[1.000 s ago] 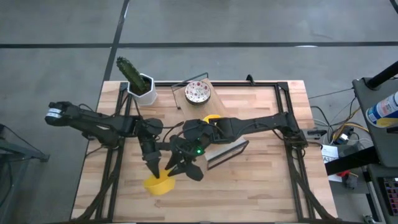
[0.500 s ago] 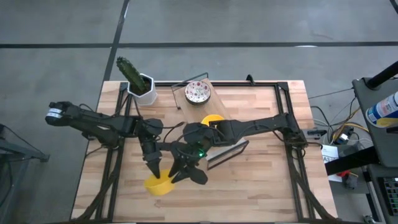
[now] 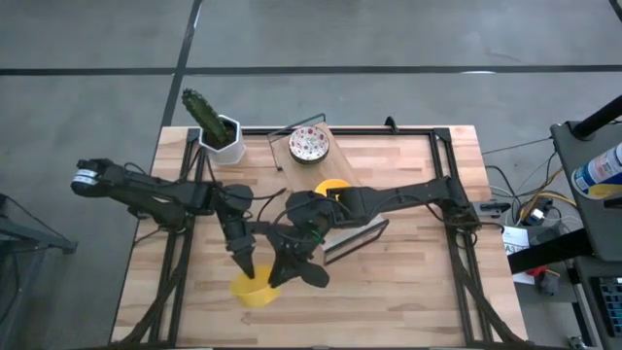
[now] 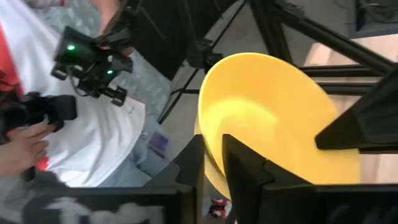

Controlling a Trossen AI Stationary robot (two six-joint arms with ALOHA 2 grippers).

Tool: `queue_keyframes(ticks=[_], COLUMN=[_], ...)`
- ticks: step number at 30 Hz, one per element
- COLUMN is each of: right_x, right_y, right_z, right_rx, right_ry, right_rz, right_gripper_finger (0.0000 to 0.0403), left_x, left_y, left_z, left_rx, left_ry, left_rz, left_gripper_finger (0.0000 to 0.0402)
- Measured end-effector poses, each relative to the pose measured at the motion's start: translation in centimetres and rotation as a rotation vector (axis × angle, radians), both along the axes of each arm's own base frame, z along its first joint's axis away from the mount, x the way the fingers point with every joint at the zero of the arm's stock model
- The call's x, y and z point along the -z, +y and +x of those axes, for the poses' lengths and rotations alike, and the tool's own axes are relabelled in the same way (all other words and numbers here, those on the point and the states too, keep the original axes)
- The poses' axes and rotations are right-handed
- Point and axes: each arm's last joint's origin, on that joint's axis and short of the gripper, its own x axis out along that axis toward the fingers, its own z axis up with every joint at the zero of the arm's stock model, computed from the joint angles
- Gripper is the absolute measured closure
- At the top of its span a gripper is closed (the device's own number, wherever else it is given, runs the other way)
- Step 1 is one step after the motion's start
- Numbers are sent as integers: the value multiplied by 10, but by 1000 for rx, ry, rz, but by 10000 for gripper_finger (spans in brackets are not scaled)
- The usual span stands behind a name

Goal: Pick & Place Mini bowls
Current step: Stack the yellow bowl on the stacked yellow bowls on the shelf

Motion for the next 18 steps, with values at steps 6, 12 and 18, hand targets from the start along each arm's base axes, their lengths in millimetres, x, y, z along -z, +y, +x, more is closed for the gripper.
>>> queue_keyframes(ticks=[6,12,18], right_x=[-2,-2,0], right_y=[1,1,3], right_z=[-1,-2,-3], right_rx=[-31,-45,-54], right_ry=[0,17,41], right_rz=[14,29,38], right_gripper_finger=[392,394,395], left_x=[-4,-4,-8], left_y=[0,2,5], left_z=[2,4,8], left_rx=[-24,-102,-178], left_ry=[-34,-19,-84], left_rz=[-8,7,24], left_gripper_finger=[401,400,344])
